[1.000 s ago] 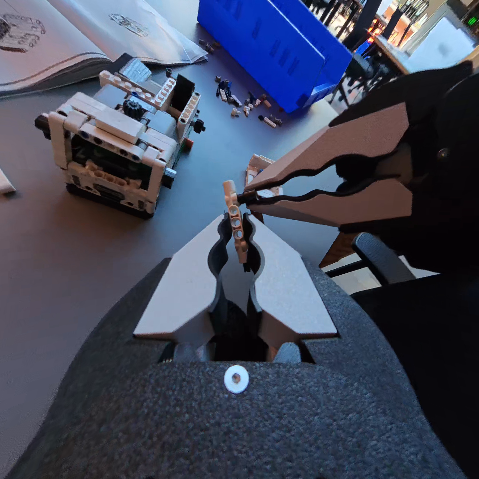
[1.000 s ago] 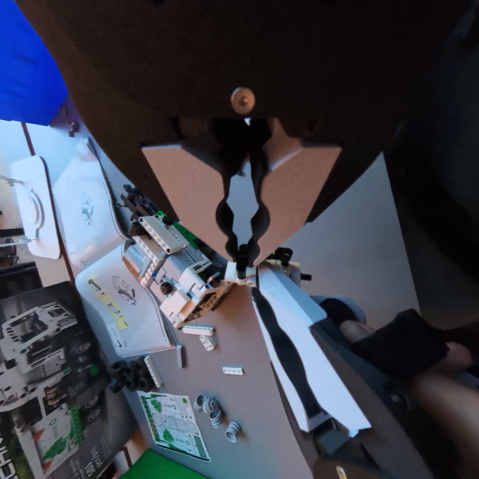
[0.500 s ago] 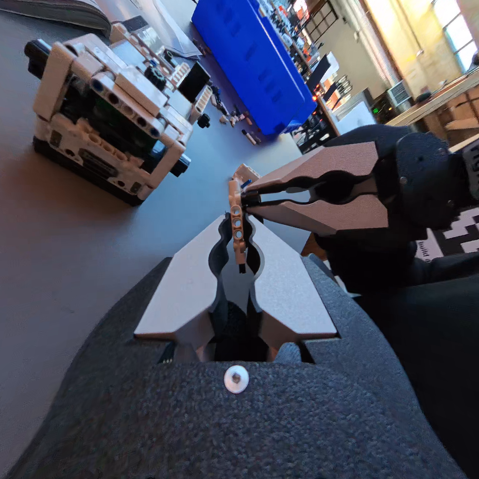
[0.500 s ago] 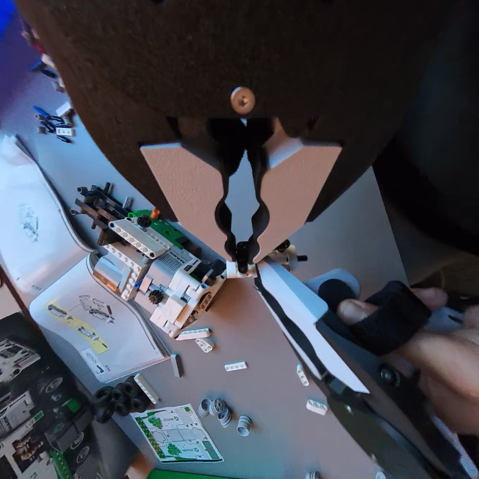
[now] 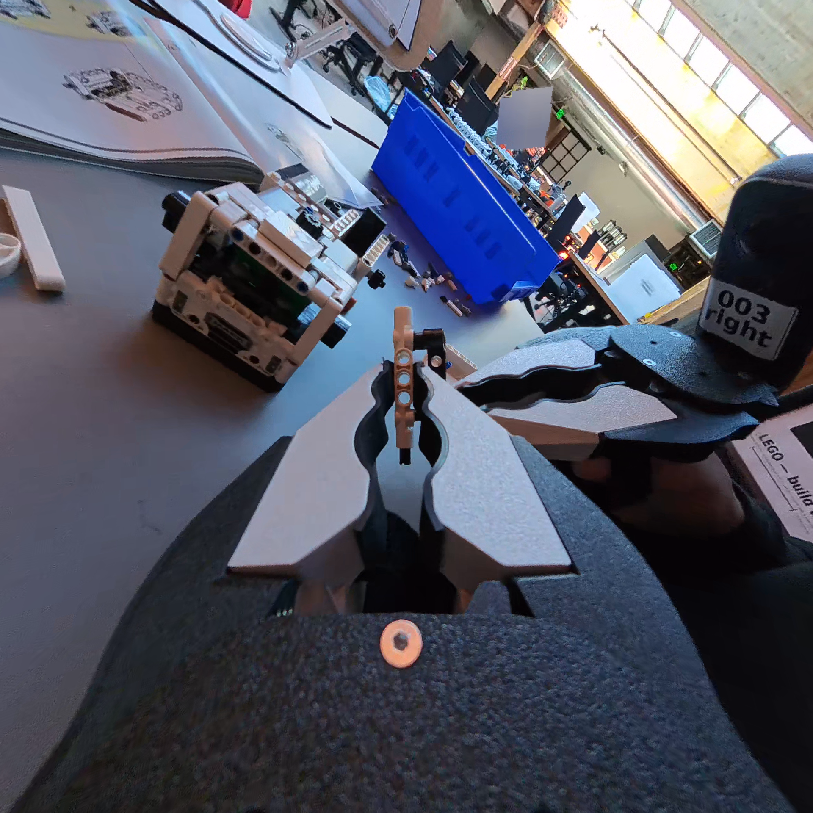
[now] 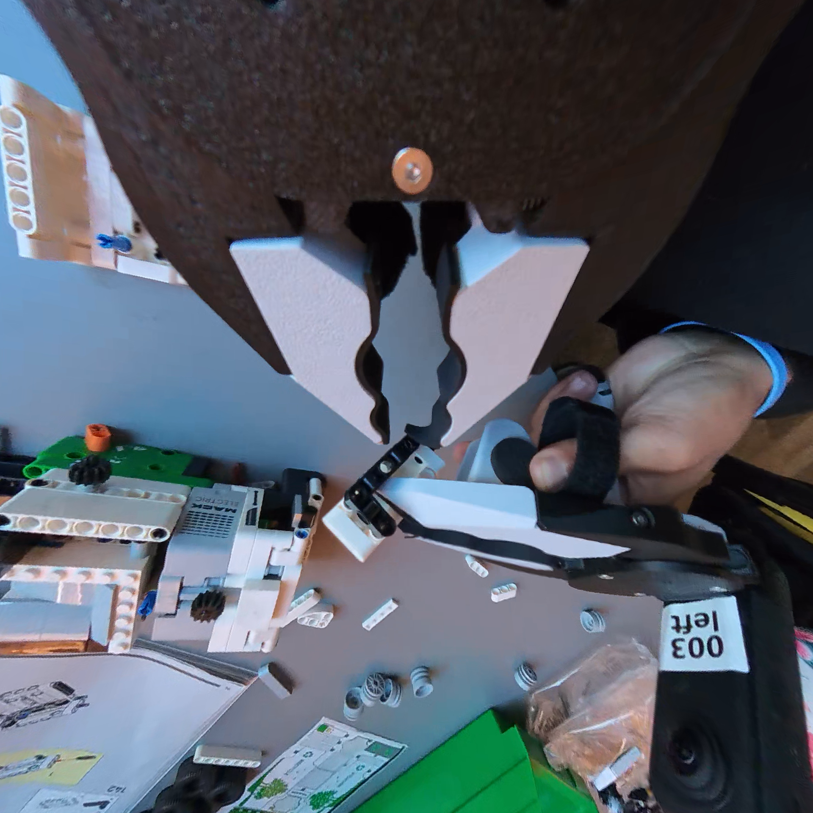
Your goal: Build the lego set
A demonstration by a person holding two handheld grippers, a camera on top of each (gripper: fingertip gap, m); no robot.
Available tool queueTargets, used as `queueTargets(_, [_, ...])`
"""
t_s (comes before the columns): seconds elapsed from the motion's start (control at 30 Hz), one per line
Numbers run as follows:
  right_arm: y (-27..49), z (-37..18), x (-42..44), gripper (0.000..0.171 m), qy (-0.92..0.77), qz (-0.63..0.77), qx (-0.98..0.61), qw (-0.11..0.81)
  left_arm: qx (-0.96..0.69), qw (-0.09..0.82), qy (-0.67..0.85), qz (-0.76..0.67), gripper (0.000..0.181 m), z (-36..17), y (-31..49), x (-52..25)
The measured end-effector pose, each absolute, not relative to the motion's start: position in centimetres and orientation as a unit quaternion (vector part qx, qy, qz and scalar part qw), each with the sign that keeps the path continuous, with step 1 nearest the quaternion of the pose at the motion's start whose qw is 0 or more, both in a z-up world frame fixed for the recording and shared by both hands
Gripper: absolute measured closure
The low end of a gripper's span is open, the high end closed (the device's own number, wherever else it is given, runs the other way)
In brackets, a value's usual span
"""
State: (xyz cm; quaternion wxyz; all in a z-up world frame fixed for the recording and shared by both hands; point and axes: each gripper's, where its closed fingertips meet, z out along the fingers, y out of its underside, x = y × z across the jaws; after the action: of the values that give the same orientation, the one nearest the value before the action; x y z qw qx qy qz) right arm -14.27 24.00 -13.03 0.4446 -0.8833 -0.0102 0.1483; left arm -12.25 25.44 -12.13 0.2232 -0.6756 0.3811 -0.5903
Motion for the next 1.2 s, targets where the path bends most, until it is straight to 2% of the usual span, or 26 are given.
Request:
queueTargets(0.33, [23.7,-12.7,-14.6,0.165,0.004,0.171,-0.883,0.437,-0.672,0.247,0.368,-0.593,0.175,-12.0,25.7,-12.6])
queueTargets(0.43, [23.5,-12.1,-14.8,0.151,0.015,0.185,-0.881,0.435,-0.671,0.252,0.365,-0.594,0.175,-11.9,25.9,-12.7])
queueTargets(0.53, [24.0,-12.1,-14.2,0.151,0.028,0.173,-0.878,0.446,-0.669,0.248,0.369,-0.596,0.175,-11.9,25.6,-12.5])
queueTargets(0.63, [24.2,-12.2,-14.0,0.161,0.036,0.170,-0.876,0.450,-0.665,0.253,0.372,-0.595,0.175,-11.7,25.5,-12.4])
queueTargets(0.83, [24.0,-12.6,-14.0,0.163,0.029,0.147,-0.889,0.432,-0.669,0.212,0.329,-0.632,0.174,-11.7,25.1,-12.5])
queueTargets(1.0, [24.0,-12.5,-13.8,0.164,0.055,0.172,-0.884,0.432,-0.661,0.238,0.353,-0.618,0.174,-11.6,25.0,-12.4])
queueTargets(1.2, [24.3,-11.9,-13.9,0.163,0.040,0.156,-0.874,0.458,-0.652,0.186,0.305,-0.669,0.174,-11.0,25.2,-12.5])
